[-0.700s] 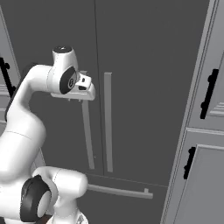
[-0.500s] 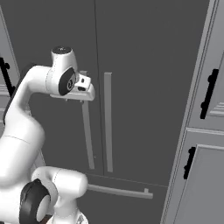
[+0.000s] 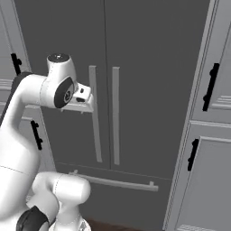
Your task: Grab a lemon wedge from the fridge and one ice cube from the ice bowl, and put them in the glass of lemonade.
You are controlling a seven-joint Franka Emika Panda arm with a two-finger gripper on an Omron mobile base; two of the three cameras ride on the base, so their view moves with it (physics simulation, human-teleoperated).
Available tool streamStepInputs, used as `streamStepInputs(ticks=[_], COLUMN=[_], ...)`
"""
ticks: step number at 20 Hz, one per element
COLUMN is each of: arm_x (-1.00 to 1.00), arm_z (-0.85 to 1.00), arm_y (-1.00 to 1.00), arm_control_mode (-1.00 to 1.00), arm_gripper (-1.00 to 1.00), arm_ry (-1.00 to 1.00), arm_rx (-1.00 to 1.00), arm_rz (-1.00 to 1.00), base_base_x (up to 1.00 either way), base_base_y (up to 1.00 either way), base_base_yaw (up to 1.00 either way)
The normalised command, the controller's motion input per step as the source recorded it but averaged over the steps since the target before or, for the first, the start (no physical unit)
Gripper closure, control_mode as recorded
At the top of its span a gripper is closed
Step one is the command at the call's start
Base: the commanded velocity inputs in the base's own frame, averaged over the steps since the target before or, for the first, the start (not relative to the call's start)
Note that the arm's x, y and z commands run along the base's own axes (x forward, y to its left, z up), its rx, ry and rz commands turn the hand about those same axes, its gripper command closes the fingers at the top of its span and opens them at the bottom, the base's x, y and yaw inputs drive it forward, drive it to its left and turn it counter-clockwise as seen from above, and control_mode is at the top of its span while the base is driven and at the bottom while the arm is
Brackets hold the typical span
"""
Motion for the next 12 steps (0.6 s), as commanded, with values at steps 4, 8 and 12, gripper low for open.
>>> streamStepInputs(ticks=[4,8,12], arm_x=[0.00,0.00,0.00], arm_z=[0.00,0.00,0.00], arm_y=[0.00,0.00,0.00], arm_control_mode=[1.00,1.00,1.00], arm_gripper=[-1.00,-1.00,-1.00], arm_ry=[0.00,0.00,0.00], arm_rx=[0.00,0.00,0.00], arm_rz=[0.00,0.00,0.00], base_base_x=[-0.52,-0.24,0.00], base_base_y=[-0.01,-0.07,-0.04], base_base_yaw=[-0.01,-0.22,-0.32])
